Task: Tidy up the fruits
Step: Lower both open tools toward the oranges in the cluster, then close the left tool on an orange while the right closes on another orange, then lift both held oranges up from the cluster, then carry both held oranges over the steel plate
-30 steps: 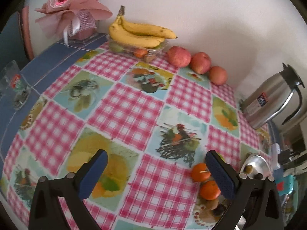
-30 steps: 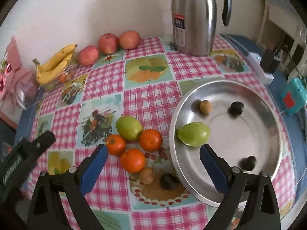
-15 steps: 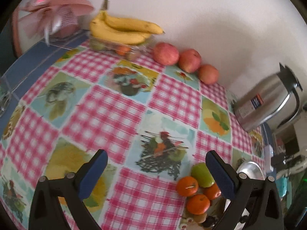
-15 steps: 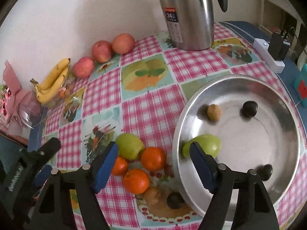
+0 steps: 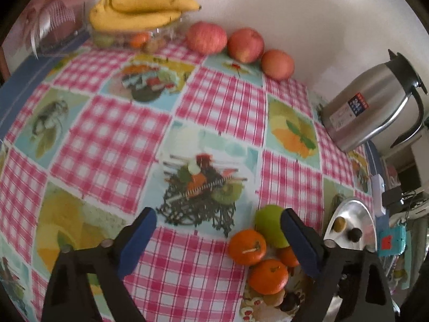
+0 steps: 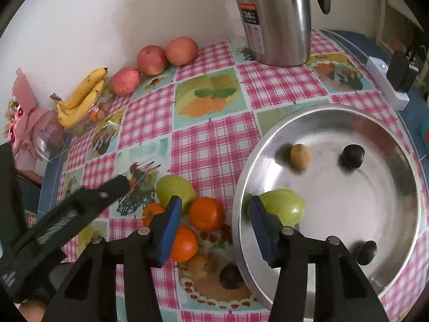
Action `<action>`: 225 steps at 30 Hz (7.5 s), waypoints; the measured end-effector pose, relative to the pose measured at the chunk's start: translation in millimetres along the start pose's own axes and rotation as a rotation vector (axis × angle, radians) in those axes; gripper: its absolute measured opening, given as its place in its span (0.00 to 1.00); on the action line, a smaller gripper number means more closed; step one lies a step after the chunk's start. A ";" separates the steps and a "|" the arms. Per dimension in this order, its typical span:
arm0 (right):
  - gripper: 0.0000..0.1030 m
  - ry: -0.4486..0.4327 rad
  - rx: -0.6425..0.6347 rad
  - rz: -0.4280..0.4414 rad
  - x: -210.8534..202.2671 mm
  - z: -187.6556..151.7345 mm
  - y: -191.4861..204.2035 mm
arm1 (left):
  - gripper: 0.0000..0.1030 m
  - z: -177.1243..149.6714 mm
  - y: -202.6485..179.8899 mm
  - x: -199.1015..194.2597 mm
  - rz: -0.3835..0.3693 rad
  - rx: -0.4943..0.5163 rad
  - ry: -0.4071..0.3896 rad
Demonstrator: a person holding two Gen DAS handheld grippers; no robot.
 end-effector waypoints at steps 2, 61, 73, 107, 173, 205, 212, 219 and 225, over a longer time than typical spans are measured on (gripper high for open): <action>0.52 -0.013 -0.017 0.006 -5.7 0.0 4.2 | 0.87 -2.7 0.0 2.1 -0.023 -0.011 0.029; 0.44 0.134 -0.141 0.040 34.0 -24.7 45.4 | 0.35 2.7 59.6 -15.6 0.010 -0.245 0.040; 0.44 0.156 -0.170 0.015 37.7 -28.7 50.7 | 0.35 0.3 63.6 -9.0 0.024 -0.276 0.059; 0.41 0.187 -0.159 0.020 48.4 -31.6 50.9 | 0.35 -0.4 63.6 -4.5 0.031 -0.281 0.068; 0.39 0.130 -0.109 0.055 44.7 -23.3 53.0 | 0.35 -0.2 63.1 -9.7 0.028 -0.290 0.058; 0.39 -0.010 0.043 -0.162 -22.7 -2.8 -29.1 | 0.35 -15.4 -11.0 -38.7 -0.052 -0.091 0.017; 0.39 -0.005 0.143 -0.216 -29.3 -12.1 -71.0 | 0.35 -35.7 -47.0 -35.1 -0.083 0.009 0.049; 0.39 -0.017 0.263 -0.282 -45.2 -22.1 -112.8 | 0.35 -64.9 -86.0 -32.2 -0.121 0.114 0.096; 0.39 -0.052 0.320 -0.349 -60.2 -28.7 -140.2 | 0.35 -94.2 -117.8 -27.2 -0.145 0.220 0.133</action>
Point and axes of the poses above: each gripper's, at about its wrist camera, not at the fingertips, and x roughly the way its jaws point, y to its left, z to its top, the point moved 4 cm from there along x, roughly the way its jaws point, and after that the axes turned 10 degrees about -x, right-handed, at the moved point
